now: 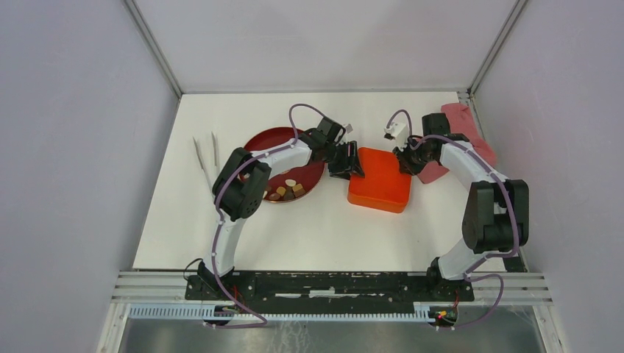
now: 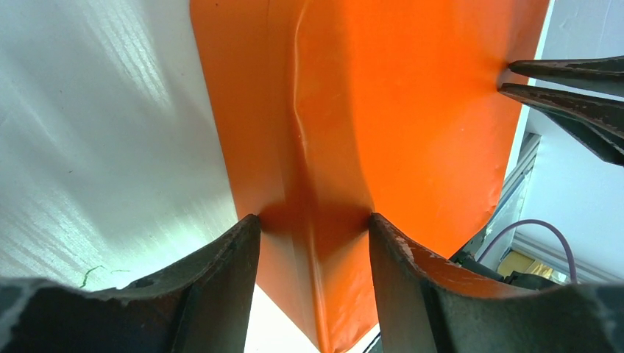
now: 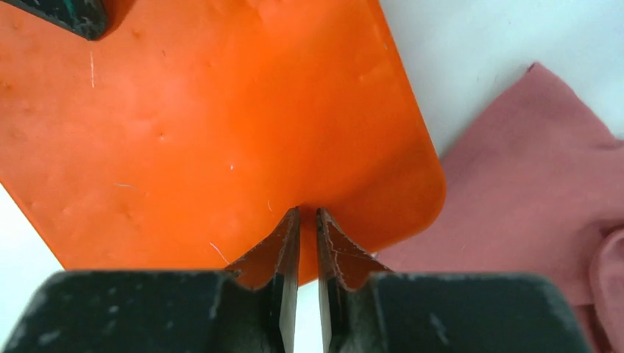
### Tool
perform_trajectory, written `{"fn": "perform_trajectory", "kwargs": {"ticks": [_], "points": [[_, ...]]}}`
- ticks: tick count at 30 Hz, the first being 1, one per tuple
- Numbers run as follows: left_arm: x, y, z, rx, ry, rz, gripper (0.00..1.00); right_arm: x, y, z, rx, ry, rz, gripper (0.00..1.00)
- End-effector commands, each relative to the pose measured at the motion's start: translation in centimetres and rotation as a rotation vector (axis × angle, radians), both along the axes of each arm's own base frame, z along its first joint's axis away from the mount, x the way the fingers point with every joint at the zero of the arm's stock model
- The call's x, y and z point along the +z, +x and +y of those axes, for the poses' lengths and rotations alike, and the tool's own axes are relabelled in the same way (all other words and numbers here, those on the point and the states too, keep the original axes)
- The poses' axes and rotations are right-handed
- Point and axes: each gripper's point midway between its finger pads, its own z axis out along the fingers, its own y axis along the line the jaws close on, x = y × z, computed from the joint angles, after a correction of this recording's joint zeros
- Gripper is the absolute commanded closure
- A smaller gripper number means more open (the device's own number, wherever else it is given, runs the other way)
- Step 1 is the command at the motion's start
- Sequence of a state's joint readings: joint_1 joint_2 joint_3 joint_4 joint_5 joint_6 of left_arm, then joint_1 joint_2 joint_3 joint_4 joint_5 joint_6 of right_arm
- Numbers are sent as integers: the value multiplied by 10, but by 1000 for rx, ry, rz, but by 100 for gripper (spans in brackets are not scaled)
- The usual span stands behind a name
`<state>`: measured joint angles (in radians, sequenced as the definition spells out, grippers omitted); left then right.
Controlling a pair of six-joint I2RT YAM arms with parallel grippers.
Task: Pack the chocolate
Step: Close the box lid on the packing box.
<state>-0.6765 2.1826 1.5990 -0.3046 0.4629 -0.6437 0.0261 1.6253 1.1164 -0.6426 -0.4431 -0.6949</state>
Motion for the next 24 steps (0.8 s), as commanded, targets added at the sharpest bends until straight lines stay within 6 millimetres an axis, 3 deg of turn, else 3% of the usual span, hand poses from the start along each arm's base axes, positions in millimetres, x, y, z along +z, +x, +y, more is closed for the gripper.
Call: {"fn": "perform_trajectory", "kwargs": {"ticks": [1, 4, 8, 11, 13, 16, 18, 21, 24], "points": [[-48, -20, 18, -18, 146, 76, 39, -41, -14, -34, -43, -218, 102, 82], [-47, -21, 17, -19, 144, 77, 39, -23, -7, -26, 1, -178, 63, 81], [-48, -20, 17, -19, 141, 80, 39, 48, 3, 12, 160, 3, -63, 78], [-47, -20, 16, -20, 137, 80, 39, 95, -8, 38, 275, 137, -109, 77], [-47, -20, 15, -21, 137, 83, 39, 105, -20, 46, 315, 167, -105, 78], [-47, -20, 15, -24, 137, 85, 39, 96, -39, 45, 327, 144, -76, 78], [-47, -20, 15, -25, 136, 89, 39, 76, -55, 37, 317, 97, -35, 79], [-49, -21, 15, -28, 136, 95, 39, 31, -79, 17, 285, -20, 50, 79], [-49, -22, 15, -29, 134, 97, 39, -28, -107, -7, 247, -143, 165, 80]]}}
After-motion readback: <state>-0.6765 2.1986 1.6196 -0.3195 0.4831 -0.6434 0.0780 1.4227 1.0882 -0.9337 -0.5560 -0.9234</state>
